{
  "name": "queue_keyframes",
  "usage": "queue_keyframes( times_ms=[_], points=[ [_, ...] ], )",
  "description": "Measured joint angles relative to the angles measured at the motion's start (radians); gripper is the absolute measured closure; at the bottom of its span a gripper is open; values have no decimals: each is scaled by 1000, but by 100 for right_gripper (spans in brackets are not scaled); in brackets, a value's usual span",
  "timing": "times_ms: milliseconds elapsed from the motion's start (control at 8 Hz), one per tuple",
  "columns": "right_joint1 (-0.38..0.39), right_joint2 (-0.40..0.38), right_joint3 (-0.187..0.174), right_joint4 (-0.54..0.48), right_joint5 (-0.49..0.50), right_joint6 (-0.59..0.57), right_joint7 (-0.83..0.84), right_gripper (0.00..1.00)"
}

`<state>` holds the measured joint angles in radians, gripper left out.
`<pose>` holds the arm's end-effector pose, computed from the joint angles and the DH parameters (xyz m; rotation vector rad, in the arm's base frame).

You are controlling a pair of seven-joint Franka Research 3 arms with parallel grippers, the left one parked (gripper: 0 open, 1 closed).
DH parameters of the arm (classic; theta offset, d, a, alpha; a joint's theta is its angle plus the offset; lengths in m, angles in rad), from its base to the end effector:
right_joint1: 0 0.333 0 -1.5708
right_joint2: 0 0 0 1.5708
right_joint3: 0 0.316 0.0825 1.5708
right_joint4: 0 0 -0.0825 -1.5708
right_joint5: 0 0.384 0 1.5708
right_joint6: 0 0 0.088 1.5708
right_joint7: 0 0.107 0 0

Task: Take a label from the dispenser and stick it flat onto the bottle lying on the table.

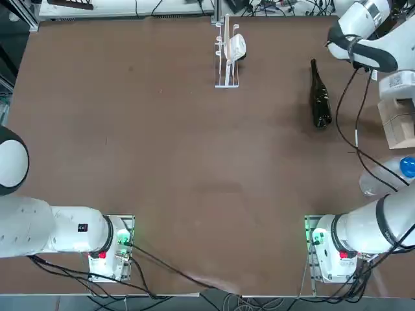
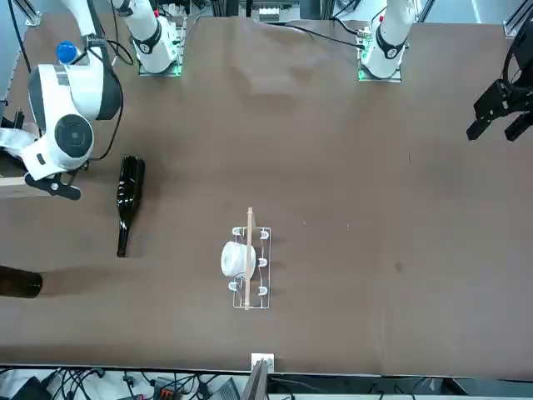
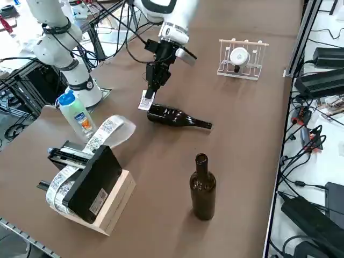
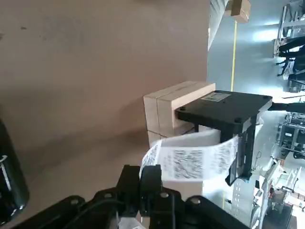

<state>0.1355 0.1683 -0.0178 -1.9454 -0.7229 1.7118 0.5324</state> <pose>0.5603 0.0042 0.3903 2.3550 -0.1860 -0.1795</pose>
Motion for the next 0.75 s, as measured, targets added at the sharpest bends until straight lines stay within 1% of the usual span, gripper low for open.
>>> queue_keyframes(
  times_ms=[125,375,750],
  points=[
    [20,12,0,29,15,-22,0,98],
    [38,27,1,63,37,-46,0,98],
    [37,50,-1,99,134,-46,1,98]
  ],
)
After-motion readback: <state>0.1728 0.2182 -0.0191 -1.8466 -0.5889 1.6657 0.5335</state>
